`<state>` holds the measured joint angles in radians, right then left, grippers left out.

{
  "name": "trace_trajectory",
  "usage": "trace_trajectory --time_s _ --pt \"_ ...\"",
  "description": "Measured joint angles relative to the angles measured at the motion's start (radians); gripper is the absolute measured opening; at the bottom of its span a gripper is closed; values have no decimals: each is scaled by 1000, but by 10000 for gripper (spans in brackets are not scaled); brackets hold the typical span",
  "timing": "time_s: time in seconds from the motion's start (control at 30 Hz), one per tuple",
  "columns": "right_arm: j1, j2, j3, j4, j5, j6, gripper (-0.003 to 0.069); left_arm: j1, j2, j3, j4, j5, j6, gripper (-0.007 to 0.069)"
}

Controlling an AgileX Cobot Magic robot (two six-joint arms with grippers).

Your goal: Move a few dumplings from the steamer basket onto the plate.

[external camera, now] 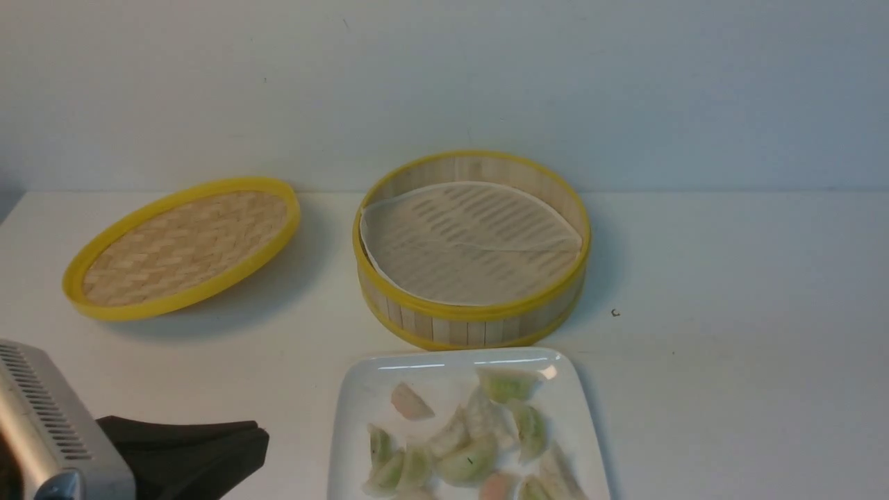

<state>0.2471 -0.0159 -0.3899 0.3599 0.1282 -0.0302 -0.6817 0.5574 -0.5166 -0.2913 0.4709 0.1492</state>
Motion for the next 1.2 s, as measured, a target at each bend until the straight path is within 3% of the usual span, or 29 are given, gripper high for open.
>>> trace_trajectory --time_s 0.37,0.57,0.7,0.87,1.03,1.2 --pt "0 0 0 0 0 3 -10 0 0 0 7 -12 9 -6" --pt "0 0 0 0 0 3 -10 12 -39 50 110 -138 20 -6" --pt "0 0 0 0 0 3 -10 113 -138 179 167 -251 8 -6" --pt "0 0 0 0 0 3 -10 334 -319 394 186 -310 -1 -6" --pt "0 0 0 0 0 3 -10 532 -490 541 191 -283 -1 -6" --pt "0 0 0 0 0 3 -10 601 -566 545 193 -184 17 -6"
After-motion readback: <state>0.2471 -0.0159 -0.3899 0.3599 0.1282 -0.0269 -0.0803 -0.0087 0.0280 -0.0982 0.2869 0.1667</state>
